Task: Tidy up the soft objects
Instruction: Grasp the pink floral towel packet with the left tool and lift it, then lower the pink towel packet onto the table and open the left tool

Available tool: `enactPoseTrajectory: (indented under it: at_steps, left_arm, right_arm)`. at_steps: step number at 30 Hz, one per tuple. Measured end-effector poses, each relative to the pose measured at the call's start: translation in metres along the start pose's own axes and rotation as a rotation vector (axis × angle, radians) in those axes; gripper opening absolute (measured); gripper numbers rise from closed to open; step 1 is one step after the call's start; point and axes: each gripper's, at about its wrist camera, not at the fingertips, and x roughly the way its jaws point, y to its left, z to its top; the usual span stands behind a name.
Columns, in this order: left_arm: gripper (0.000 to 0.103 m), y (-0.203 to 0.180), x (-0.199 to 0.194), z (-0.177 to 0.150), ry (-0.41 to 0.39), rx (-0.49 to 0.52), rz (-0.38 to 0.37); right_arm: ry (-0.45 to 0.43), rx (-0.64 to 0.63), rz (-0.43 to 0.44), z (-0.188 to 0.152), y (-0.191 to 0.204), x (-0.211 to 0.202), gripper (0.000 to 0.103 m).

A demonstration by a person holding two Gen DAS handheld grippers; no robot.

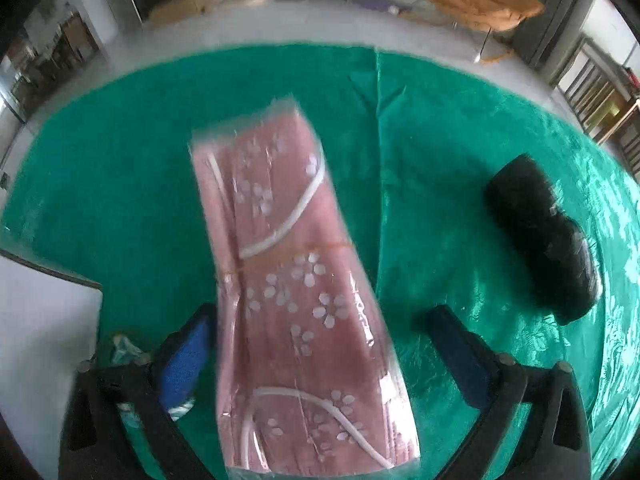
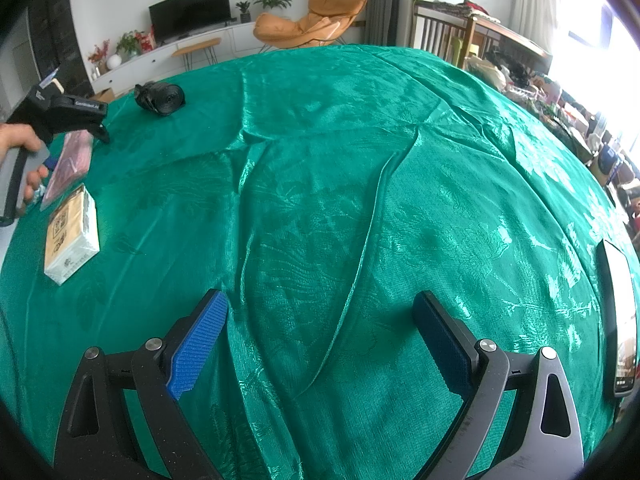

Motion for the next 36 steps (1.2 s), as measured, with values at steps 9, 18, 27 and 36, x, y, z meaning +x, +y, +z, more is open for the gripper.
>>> enactPoseTrajectory:
  at_steps: [9, 18, 27, 36]
  left_arm:
    - [0.027, 0.006, -0.092, -0.038, -0.128, 0.095, -0.199]
    - [0.028, 0.045, -0.169, -0.206, -0.093, 0.185, -0.264]
    - [0.048, 0.042, -0.14, -0.311, -0.103, 0.286, -0.211]
    - [0.103, 0.054, -0.119, -0.296, -0.213, 0.272, -0.147]
  right_arm:
    - [0.001, 0.0, 0.0, 0.001, 0.0, 0.001, 0.096]
    - [0.001, -0.001, 0.0, 0.001, 0.0, 0.001, 0.096]
    - [0.001, -0.001, 0.0, 0.001, 0.0, 0.001, 0.096]
    - [0.001, -0.001, 0.0, 0.0, 0.0, 0.001, 0.096]
